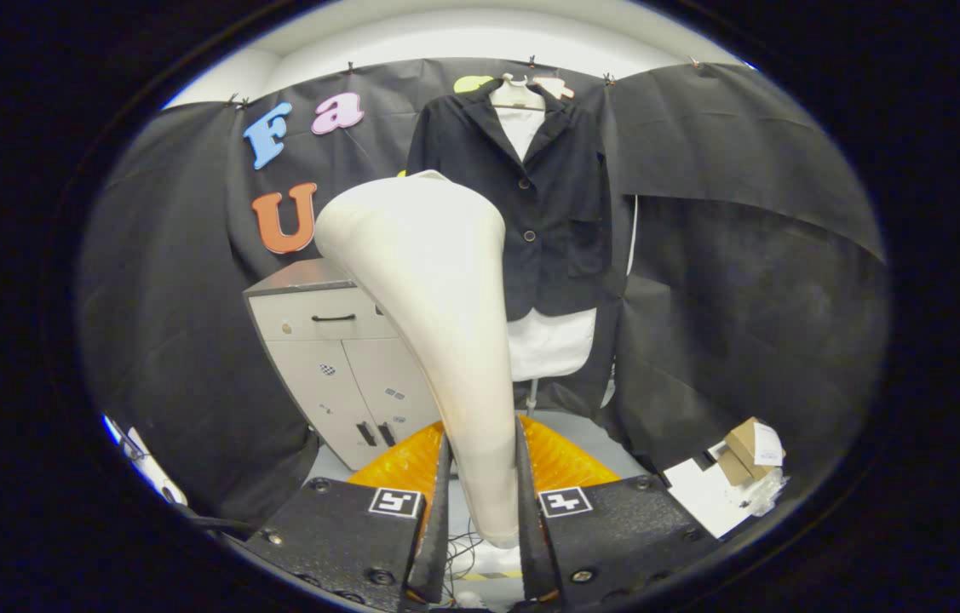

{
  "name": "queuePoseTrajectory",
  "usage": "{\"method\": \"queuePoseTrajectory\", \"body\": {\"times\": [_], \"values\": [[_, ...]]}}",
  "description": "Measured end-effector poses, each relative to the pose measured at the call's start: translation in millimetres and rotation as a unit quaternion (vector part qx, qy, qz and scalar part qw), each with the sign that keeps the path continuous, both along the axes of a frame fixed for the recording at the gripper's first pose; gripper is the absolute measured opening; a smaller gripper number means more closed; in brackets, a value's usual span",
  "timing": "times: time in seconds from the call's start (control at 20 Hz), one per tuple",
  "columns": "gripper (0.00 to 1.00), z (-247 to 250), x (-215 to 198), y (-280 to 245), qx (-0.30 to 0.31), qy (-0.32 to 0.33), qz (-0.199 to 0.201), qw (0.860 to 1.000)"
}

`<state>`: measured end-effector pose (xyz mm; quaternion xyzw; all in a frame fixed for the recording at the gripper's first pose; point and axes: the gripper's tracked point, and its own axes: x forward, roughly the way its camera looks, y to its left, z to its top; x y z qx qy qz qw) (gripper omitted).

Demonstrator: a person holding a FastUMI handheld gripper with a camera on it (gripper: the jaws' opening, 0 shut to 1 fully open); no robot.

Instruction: Iron the clothes twice with a garment steamer, once on the left side and once on the right side.

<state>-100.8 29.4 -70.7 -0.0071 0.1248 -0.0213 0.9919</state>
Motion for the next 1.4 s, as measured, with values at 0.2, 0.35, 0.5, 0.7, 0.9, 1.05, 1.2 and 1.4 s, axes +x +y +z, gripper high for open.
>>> {"method": "queuePoseTrajectory", "body": {"times": [0.2, 0.35, 0.5, 0.7, 0.9, 1.05, 1.2, 1.4], "values": [[0.37, 9, -11, -2, -0.001, -0.017, 0.005, 1.0], [0.37, 13, -18, -3, 0.0, -0.022, 0.008, 1.0], [0.37, 11, -23, -1, -0.001, -0.019, 0.013, 1.0], [0.37, 8, -27, -1, -0.003, -0.014, 0.016, 1.0], [0.37, 9, -31, -2, 0.0, -0.016, 0.02, 1.0], [0.37, 12, -33, -1, 0.003, -0.021, 0.022, 1.0], [0.37, 12, -35, -2, 0.003, -0.02, 0.023, 1.0], [0.37, 15, -36, -3, 0.001, -0.025, 0.02, 0.999]]}}
